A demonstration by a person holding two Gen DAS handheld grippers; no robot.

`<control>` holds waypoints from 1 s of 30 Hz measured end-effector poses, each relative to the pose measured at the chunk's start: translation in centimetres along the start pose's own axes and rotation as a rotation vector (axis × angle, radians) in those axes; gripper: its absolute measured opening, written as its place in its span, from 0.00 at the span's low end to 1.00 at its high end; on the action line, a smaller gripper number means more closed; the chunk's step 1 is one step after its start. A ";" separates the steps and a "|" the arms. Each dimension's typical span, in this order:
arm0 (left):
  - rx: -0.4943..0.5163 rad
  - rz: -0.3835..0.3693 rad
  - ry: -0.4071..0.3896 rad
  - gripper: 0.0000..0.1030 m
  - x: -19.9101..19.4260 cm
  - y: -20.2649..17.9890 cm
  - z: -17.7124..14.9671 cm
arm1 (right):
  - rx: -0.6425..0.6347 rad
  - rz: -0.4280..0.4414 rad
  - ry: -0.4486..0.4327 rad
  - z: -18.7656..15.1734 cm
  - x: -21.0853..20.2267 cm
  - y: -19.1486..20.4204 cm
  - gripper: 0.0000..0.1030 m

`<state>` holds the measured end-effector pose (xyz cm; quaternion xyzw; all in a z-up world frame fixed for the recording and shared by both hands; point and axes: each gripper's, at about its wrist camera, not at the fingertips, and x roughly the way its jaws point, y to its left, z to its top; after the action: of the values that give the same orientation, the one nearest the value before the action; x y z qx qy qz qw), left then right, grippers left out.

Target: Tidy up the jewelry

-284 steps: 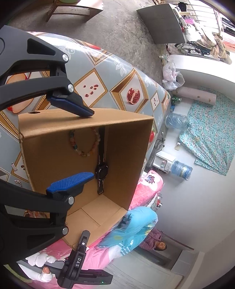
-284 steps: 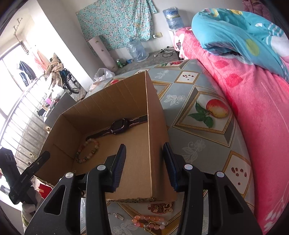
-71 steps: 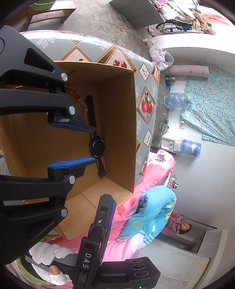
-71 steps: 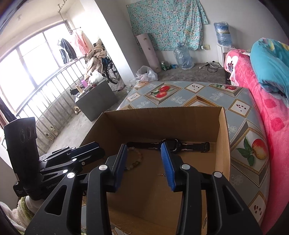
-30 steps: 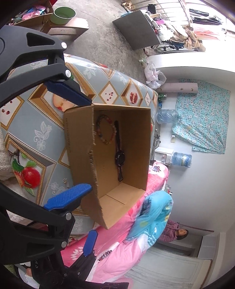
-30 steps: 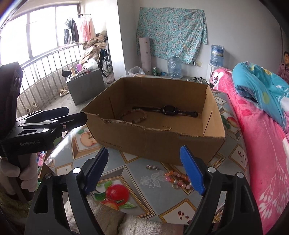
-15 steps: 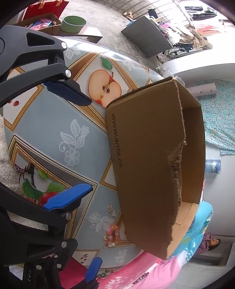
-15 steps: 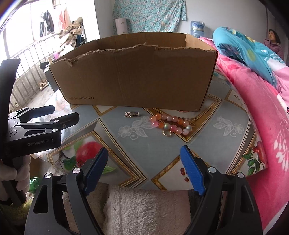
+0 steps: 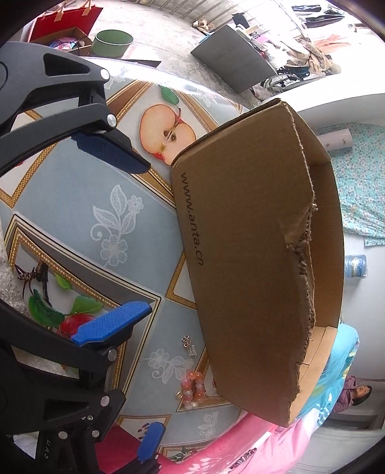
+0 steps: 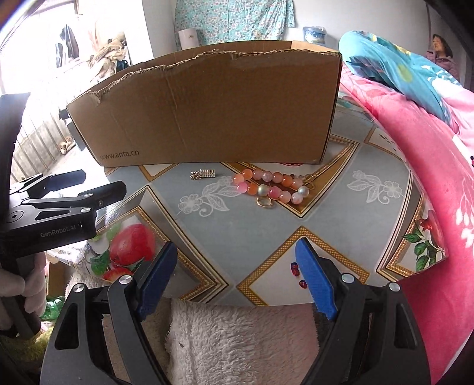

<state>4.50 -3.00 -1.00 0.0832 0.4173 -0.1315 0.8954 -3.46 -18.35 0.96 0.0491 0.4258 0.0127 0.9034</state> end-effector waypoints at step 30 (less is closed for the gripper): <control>0.267 -0.271 -0.038 0.24 3.1 -8.1 3.0 | 0.050 0.069 -0.047 4.2 0.0 -4.0 0.67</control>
<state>6.11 -11.94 -1.76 0.1416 0.3864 -0.3067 0.8582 -0.34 -22.68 3.21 0.0868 0.4028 0.0321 0.9106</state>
